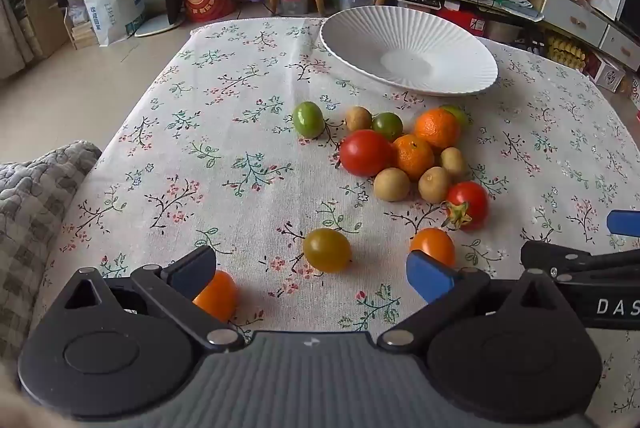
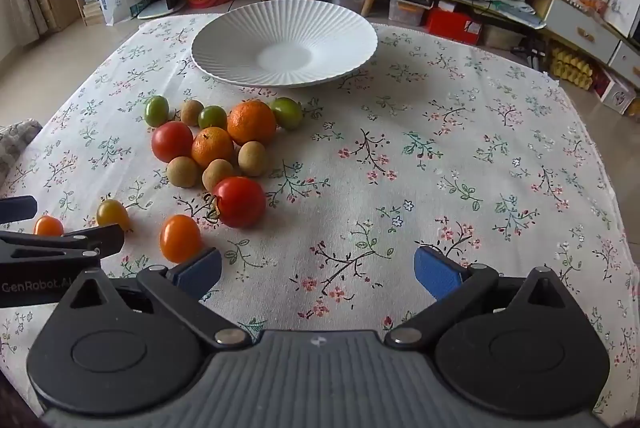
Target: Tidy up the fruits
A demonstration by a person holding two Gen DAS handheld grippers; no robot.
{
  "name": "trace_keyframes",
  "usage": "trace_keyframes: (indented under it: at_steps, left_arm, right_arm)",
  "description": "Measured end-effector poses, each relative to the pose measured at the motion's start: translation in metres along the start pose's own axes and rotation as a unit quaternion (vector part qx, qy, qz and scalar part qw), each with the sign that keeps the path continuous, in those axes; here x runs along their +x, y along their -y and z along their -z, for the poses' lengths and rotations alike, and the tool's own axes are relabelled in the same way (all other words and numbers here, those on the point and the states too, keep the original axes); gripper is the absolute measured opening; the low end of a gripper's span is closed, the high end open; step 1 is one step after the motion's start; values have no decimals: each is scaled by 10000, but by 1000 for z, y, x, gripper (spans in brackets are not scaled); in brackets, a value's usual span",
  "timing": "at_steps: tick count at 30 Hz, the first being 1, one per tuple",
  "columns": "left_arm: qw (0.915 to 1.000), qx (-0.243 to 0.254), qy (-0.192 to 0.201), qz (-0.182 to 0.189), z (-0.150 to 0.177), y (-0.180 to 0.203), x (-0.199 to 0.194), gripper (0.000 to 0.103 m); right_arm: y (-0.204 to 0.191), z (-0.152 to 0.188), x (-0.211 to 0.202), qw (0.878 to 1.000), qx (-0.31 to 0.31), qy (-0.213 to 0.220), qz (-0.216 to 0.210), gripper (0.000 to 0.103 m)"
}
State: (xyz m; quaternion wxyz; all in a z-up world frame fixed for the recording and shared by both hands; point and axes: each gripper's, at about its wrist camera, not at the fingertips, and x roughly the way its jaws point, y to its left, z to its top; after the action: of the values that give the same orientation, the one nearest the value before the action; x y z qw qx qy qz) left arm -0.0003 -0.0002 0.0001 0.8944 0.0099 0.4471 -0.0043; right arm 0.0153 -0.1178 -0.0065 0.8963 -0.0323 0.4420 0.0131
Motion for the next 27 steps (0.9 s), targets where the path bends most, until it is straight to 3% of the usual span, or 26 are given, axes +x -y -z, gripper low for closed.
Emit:
trace_keyframes:
  at_steps: [6,27]
  left_arm:
    - [10000,39,-33,55,0,-2,1,96]
    - [9999,76,-61,-88,0,2,2,96]
  right_arm:
    - [0,-5,-1,9998,61,-176,-83,103]
    - [-5,-3,-2,10000,-16,-14,9,103]
